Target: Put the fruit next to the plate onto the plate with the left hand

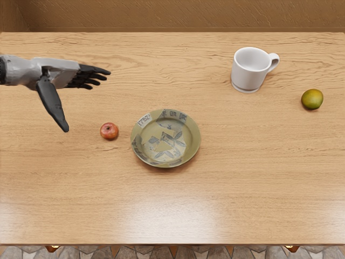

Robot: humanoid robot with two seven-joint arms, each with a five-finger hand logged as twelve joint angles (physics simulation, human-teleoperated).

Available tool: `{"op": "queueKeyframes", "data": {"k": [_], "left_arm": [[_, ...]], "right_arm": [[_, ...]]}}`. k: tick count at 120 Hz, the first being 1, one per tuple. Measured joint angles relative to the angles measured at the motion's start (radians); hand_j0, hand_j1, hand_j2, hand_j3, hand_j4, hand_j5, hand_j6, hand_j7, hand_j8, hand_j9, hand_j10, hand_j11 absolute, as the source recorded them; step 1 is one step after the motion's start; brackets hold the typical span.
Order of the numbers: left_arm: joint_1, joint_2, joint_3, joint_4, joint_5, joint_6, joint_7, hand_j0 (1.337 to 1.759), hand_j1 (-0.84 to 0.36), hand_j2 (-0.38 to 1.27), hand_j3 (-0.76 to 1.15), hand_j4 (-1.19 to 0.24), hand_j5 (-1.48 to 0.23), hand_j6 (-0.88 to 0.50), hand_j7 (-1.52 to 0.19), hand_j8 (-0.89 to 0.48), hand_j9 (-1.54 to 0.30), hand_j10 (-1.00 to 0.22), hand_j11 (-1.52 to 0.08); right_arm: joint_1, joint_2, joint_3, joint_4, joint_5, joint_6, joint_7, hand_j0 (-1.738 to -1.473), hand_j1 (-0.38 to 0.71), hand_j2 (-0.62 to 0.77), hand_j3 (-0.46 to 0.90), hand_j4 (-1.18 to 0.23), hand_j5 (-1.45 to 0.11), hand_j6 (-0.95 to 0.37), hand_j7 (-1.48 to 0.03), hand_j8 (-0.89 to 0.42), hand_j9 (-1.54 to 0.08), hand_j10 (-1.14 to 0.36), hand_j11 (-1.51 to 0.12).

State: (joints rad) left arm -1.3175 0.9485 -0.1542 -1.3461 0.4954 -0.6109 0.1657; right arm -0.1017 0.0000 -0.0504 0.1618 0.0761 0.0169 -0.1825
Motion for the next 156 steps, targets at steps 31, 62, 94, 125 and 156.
{"op": "queueKeyframes", "data": {"k": [31, 62, 94, 125, 156], "left_arm": [[-0.010, -0.085, -0.011, -0.044, 0.009, 0.000, 0.217, 1.658, 0.33, 0.00, 0.00, -0.02, -0.03, -0.02, -0.03, -0.02, -0.03, -0.02, -0.03], [0.000, -0.259, -0.079, -0.099, 0.392, 0.040, 0.426, 1.658, 0.33, 0.00, 0.00, -0.02, -0.03, -0.02, -0.03, -0.02, -0.03, -0.02, -0.03], [0.116, -0.343, -0.078, -0.107, 0.644, 0.269, 0.444, 1.658, 0.32, 0.01, 0.00, -0.03, -0.04, -0.03, -0.04, -0.03, -0.04, -0.03, -0.04], [0.124, -0.388, -0.031, -0.106, 0.734, 0.311, 0.445, 1.658, 0.26, 0.02, 0.00, -0.08, -0.10, -0.08, -0.10, -0.08, -0.10, -0.08, -0.10], [0.156, -0.411, 0.013, -0.108, 0.772, 0.373, 0.445, 1.658, 0.10, 0.04, 0.00, -0.21, -0.27, -0.22, -0.27, -0.21, -0.27, -0.21, -0.27]], "right_arm": [[0.001, 0.000, 0.000, 0.000, -0.001, -0.001, 0.000, -1.658, -0.35, 0.00, 0.00, 0.00, 0.00, 0.00, 0.00, 0.00, 0.00, 0.00, 0.00], [0.000, 0.000, 0.000, 0.000, -0.001, -0.001, 0.000, -1.658, -0.35, 0.00, 0.00, 0.00, 0.00, 0.00, 0.00, 0.00, 0.00, 0.00, 0.00], [0.000, 0.000, 0.000, 0.000, -0.001, -0.001, 0.000, -1.658, -0.35, 0.00, 0.00, 0.00, 0.00, 0.00, 0.00, 0.00, 0.00, 0.00, 0.00], [0.000, 0.000, 0.000, 0.000, -0.001, -0.002, 0.000, -1.658, -0.35, 0.00, 0.00, 0.00, 0.00, 0.00, 0.00, 0.00, 0.00, 0.00, 0.00], [0.000, 0.000, 0.000, 0.000, -0.001, -0.002, 0.000, -1.658, -0.35, 0.00, 0.00, 0.00, 0.00, 0.00, 0.00, 0.00, 0.00, 0.00, 0.00]]}}
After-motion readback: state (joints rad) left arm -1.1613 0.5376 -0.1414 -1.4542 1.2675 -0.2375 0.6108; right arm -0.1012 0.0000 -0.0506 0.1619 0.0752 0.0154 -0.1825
